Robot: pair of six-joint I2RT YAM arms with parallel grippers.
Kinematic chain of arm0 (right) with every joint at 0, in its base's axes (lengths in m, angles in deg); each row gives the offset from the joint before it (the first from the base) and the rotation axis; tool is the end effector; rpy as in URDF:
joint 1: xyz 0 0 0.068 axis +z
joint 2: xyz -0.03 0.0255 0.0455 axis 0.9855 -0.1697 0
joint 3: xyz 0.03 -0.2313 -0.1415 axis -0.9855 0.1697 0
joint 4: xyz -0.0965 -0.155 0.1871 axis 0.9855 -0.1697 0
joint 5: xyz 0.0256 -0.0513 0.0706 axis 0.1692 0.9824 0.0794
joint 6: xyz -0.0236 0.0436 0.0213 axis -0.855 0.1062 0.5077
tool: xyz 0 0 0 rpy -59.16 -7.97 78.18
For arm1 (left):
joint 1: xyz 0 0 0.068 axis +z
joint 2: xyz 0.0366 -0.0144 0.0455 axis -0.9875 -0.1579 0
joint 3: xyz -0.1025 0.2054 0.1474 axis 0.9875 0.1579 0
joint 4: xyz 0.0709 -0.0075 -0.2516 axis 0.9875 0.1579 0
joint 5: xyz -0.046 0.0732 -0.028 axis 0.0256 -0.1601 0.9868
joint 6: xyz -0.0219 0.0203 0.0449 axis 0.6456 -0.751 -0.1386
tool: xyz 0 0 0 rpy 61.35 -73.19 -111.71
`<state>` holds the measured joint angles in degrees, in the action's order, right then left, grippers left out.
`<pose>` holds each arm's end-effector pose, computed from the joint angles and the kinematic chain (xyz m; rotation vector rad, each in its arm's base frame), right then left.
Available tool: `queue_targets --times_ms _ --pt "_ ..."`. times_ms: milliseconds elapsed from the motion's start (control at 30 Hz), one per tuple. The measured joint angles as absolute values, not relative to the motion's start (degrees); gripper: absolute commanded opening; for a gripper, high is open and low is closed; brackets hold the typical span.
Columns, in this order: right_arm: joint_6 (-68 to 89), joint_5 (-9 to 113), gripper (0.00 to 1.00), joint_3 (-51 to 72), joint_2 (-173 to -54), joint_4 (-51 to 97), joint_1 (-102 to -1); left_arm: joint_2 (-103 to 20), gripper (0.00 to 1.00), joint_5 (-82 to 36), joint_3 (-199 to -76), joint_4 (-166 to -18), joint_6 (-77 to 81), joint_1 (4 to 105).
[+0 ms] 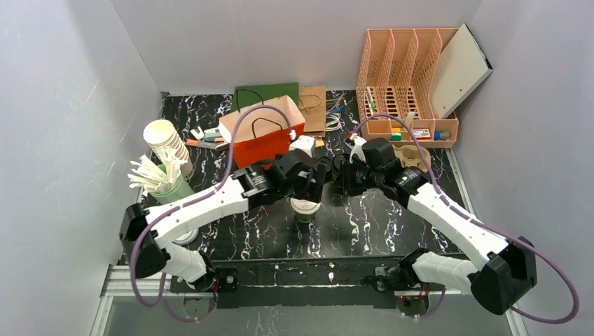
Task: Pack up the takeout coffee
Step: Close the cup lid on the coffee cup.
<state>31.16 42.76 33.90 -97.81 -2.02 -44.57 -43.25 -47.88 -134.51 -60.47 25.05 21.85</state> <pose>0.1941 0.1517 0.2869 -0.3406 2.3606 0.8859 0.1621 -0.2505 0.3291 0.3109 2.2382 -0.5872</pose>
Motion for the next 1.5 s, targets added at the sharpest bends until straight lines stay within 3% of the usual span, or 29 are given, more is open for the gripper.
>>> queue_targets --times_ms 333,533,800,1500 --pt "33.43 44.95 0.24 38.2 -90.69 -1.76 -44.57 -58.33 0.92 -53.93 -144.71 -51.05 19.17 18.94" --pt "34.46 47.5 0.24 40.04 -87.67 -1.52 -44.57 -59.64 0.92 -54.87 -146.38 -48.21 18.73 18.15" --pt "35.33 48.82 0.24 40.8 -86.34 -1.39 -44.57 -60.58 0.8 -54.83 -146.46 -46.96 18.98 18.04" --pt "35.55 47.72 0.24 41.88 -86.36 -0.95 -44.57 -61.24 0.73 -52.05 -146.46 -47.53 20.09 19.55"
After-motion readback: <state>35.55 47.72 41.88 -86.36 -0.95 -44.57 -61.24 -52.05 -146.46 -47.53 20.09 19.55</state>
